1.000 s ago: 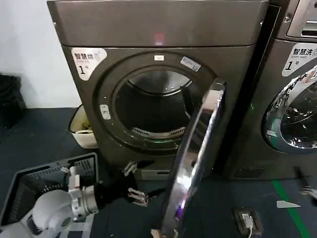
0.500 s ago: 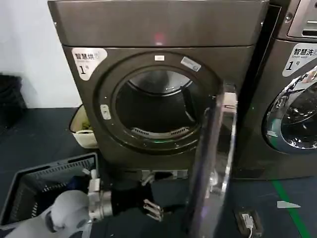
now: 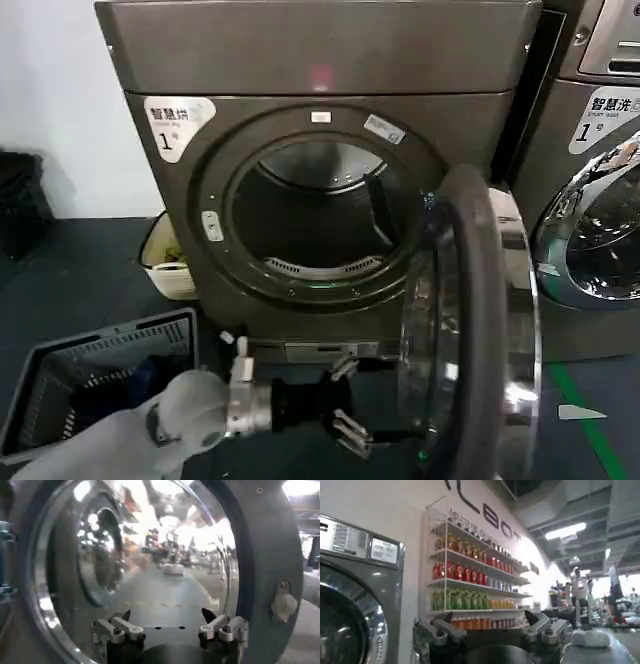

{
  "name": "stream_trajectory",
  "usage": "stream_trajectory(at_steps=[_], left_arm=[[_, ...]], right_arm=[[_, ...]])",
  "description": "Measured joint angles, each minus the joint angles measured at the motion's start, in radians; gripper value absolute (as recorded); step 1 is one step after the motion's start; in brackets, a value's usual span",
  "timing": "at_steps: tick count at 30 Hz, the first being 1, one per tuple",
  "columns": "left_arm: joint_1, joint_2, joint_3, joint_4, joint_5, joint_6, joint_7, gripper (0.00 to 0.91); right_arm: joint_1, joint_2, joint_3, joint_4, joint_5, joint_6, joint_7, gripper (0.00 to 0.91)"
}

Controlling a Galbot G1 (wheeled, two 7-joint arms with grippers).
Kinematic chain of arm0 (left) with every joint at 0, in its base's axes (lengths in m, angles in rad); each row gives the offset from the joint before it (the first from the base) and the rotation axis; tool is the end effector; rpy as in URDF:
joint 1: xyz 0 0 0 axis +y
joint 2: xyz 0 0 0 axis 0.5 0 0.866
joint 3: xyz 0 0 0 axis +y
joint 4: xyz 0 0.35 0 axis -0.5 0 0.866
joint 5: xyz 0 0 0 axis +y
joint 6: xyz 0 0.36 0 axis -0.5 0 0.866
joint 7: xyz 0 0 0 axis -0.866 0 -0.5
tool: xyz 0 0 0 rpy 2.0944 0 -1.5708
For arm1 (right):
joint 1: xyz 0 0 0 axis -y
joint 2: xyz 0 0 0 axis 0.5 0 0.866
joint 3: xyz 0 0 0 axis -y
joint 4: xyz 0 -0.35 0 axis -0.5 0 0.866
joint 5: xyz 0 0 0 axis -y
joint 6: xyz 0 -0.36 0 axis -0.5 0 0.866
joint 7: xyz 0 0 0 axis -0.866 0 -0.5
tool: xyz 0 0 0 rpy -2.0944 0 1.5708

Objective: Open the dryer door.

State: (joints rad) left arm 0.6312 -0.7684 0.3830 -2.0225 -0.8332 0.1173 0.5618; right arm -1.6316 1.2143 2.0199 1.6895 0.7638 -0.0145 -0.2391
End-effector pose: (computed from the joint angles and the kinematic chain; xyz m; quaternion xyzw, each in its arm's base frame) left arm 0.3109 -0.0386 -0.2097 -0.6818 -0.7303 0.0039 0.0423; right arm -0.0681 -0.4413 -0.1511 0.4599 0.8708 -0.0706 0.1589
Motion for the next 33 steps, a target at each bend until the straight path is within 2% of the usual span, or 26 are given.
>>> stream_trajectory(at_steps=[12, 18, 33], left_arm=[[-0.174, -0.140, 0.142, 0.116, -0.017, -0.001, -0.035, 0.907], [-0.229, -0.211, 0.180, 0.160, -0.025, -0.005, -0.058, 0.907], [-0.329, -0.349, 0.276, 0.257, -0.020, -0.023, -0.038, 0.907]], right_arm=[[-0.026, -0.005, 0.040, -0.017, 0.009, -0.003, -0.004, 0.907], [-0.030, -0.005, 0.052, -0.028, 0.010, -0.003, -0.004, 0.907], [-0.031, -0.013, 0.071, -0.043, 0.012, -0.004, -0.003, 0.907]])
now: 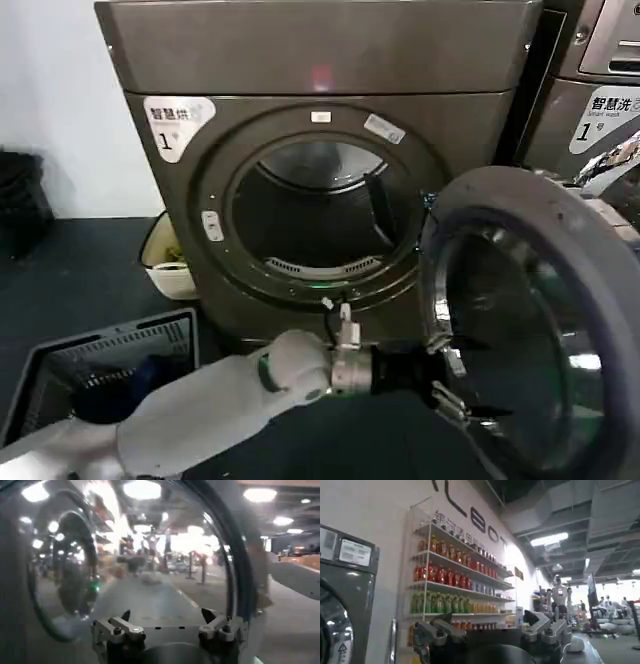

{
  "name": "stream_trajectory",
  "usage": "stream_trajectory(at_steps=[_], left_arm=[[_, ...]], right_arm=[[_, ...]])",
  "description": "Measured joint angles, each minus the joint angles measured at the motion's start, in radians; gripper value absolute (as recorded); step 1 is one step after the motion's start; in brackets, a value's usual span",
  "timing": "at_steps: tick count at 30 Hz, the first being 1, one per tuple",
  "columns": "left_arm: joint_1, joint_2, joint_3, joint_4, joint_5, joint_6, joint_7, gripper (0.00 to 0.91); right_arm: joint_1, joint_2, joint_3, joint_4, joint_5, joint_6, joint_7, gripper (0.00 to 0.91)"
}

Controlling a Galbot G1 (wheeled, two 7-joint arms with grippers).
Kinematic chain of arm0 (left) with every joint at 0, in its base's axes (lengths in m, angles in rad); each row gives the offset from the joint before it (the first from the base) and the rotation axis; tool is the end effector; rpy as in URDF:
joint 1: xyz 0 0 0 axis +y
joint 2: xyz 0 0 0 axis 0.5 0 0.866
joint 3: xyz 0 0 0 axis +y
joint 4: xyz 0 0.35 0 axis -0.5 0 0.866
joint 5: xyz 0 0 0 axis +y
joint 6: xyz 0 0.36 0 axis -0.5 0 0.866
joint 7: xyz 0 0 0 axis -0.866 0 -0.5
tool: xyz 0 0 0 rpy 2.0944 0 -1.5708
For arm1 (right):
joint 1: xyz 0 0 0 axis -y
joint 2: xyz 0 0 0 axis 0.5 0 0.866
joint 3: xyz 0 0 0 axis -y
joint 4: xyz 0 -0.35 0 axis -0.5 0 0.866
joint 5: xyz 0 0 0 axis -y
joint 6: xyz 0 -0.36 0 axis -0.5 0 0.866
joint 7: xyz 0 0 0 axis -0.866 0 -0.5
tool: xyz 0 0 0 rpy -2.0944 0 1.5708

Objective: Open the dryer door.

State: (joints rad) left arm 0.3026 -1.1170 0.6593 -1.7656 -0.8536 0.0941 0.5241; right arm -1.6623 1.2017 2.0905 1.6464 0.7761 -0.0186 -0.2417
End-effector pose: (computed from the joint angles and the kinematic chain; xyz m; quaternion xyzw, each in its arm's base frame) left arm 0.3661 -0.1710 -0.2001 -0.7361 -0.6769 0.0000 0.0038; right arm -0.0979 -0.4513 -0.1409 0.4876 0.8550 -0.0778 0.1585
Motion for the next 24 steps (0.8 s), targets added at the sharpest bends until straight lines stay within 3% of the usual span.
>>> stream_trajectory(at_steps=[12, 24], left_arm=[[-0.071, -0.124, 0.078, 0.105, 0.009, -0.025, -0.004, 0.907], [-0.089, -0.264, 0.094, 0.243, 0.120, -0.097, -0.060, 0.907]], right_arm=[[-0.012, -0.004, 0.028, -0.016, 0.008, 0.000, -0.002, 0.907], [-0.021, -0.003, 0.045, -0.016, 0.016, 0.001, -0.004, 0.907]])
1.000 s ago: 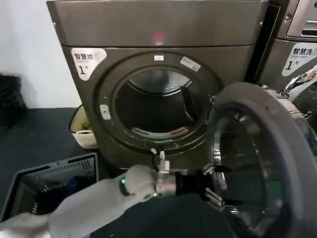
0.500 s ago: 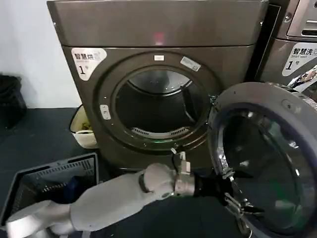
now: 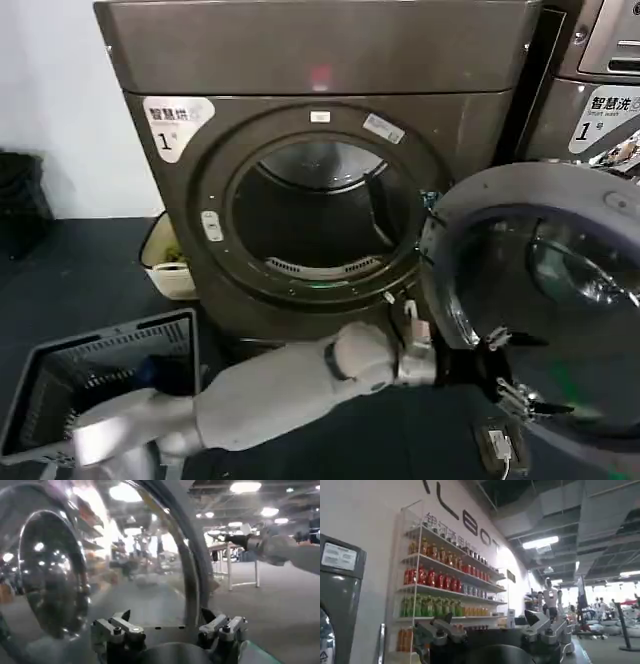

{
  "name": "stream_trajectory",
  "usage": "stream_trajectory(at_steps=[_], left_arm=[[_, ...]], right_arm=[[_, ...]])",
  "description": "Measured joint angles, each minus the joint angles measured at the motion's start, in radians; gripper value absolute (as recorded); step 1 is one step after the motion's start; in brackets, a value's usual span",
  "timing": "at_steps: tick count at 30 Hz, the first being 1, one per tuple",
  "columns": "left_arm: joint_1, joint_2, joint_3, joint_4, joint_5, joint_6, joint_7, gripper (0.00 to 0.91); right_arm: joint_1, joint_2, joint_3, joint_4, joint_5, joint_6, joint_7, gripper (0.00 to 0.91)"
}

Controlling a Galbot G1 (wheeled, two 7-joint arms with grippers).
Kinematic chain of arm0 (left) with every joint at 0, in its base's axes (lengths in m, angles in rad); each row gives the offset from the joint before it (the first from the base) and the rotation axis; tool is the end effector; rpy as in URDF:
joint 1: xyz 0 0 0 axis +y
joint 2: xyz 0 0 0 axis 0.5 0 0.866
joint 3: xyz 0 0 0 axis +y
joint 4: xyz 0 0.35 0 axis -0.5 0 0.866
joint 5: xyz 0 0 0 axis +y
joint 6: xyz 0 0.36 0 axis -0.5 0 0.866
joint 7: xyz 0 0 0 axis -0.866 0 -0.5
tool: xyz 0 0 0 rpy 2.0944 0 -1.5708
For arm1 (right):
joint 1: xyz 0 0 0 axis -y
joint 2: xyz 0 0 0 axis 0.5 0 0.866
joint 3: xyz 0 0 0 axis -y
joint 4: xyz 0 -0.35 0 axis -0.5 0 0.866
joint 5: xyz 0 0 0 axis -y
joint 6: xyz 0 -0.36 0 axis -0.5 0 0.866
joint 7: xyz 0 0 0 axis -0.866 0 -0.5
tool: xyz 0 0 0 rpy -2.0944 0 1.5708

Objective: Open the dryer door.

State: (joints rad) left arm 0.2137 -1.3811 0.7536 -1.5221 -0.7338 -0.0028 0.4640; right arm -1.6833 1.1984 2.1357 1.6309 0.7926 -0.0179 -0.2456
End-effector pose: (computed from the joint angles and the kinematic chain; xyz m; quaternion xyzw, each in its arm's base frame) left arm 0.3852 -0.2687 -0.2092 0.7362 0.6738 0.0395 0.0492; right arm -0.1160 -0.4539 -0.1321 0.5005 0.8459 -0.0832 0.1644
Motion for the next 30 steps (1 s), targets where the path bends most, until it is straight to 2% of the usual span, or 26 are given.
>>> stream_trajectory(at_steps=[9, 23, 30], left_arm=[[-0.007, -0.067, 0.013, 0.075, 0.115, -0.043, -0.045, 0.907], [-0.034, -0.160, 0.020, 0.169, 0.153, -0.043, -0.127, 0.907], [-0.039, -0.178, 0.013, 0.193, 0.170, -0.037, -0.139, 0.907]], right_arm=[[-0.002, 0.000, 0.004, 0.001, 0.001, 0.001, -0.001, 0.907], [-0.009, -0.005, 0.015, -0.003, 0.009, 0.002, -0.003, 0.907], [-0.011, -0.006, 0.019, -0.006, 0.009, 0.002, -0.005, 0.907]])
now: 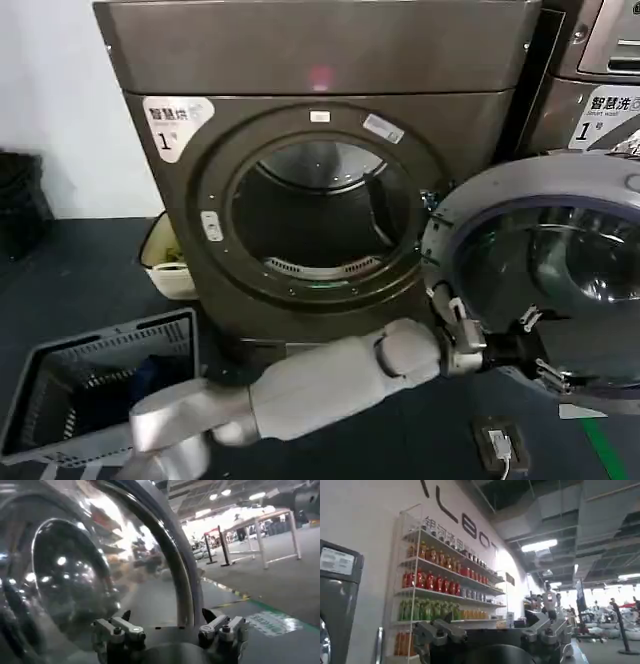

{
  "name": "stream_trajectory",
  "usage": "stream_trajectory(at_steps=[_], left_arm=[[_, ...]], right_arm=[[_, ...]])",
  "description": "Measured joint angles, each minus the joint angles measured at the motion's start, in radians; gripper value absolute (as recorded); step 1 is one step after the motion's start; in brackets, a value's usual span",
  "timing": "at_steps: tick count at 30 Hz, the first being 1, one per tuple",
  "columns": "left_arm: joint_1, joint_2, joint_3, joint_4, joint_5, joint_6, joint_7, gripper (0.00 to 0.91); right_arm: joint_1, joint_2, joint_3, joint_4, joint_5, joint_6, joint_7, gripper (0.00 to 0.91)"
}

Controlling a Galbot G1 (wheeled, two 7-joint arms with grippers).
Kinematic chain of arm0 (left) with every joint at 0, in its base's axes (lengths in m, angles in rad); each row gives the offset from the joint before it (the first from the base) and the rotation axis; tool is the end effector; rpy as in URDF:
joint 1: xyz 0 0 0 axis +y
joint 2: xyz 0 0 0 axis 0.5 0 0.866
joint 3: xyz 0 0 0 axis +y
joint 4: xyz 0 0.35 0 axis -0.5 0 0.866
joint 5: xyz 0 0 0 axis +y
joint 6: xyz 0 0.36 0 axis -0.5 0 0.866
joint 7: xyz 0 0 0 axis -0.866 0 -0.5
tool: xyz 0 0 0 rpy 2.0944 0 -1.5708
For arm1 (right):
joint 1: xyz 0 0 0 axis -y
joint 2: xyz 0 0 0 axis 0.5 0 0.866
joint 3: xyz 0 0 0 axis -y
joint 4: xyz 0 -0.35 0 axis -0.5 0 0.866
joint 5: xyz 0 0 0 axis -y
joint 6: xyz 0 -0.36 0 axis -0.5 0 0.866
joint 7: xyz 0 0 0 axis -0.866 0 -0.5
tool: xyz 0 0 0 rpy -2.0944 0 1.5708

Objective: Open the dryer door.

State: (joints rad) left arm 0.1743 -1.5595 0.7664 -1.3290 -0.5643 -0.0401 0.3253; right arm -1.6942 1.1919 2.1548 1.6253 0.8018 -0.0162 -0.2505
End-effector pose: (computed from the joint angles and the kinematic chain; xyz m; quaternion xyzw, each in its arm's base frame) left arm 0.3993 -0.3309 -0.2085 0.6828 0.7171 0.1028 0.0947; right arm -0.1224 -0.4556 -0.1259 0.5021 0.8436 -0.0878 0.1687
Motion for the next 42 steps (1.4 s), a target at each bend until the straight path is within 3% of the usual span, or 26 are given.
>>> stream_trajectory(at_steps=[21, 42], left_arm=[[-0.008, -0.031, -0.001, 0.034, 0.019, -0.015, -0.048, 0.907], [-0.036, 0.168, 0.044, -0.157, -0.038, -0.004, -0.018, 0.907]], right_arm=[[-0.011, 0.005, 0.014, 0.011, 0.013, -0.001, -0.001, 0.907], [0.001, -0.022, 0.016, 0.001, 0.010, -0.002, -0.007, 0.907]])
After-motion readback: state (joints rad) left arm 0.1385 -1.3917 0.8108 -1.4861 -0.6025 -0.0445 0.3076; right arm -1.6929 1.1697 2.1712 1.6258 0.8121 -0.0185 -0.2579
